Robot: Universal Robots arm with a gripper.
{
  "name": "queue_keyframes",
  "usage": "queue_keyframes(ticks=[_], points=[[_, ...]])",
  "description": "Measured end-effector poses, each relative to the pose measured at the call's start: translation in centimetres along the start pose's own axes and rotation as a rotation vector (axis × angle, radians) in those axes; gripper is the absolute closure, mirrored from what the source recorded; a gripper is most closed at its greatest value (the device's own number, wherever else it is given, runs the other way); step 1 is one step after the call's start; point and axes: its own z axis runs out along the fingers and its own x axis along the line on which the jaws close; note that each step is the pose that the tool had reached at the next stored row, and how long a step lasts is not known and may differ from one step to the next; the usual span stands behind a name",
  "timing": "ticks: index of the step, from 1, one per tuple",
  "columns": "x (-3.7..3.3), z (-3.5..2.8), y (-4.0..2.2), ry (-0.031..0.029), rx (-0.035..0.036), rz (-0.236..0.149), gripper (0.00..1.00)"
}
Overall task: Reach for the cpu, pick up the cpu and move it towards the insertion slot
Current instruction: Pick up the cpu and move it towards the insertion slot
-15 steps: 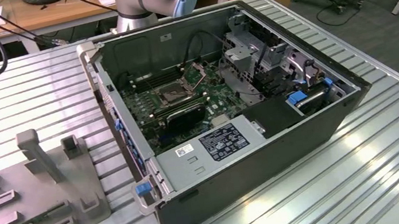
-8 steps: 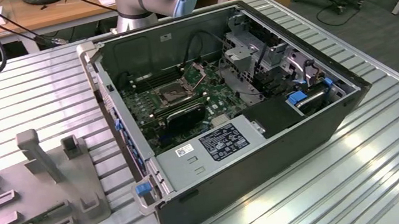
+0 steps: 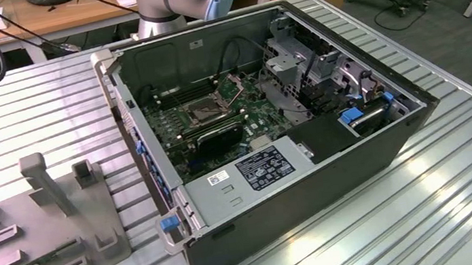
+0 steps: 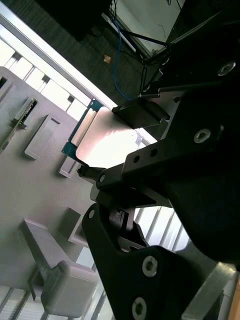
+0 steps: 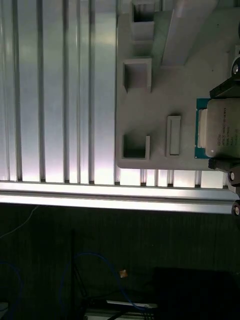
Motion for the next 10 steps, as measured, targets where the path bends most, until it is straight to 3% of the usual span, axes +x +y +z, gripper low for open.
queue_keyframes(ticks=[10], points=[[0.00, -0.43, 0.03, 0.0001, 0.0000, 0.000, 0.45]])
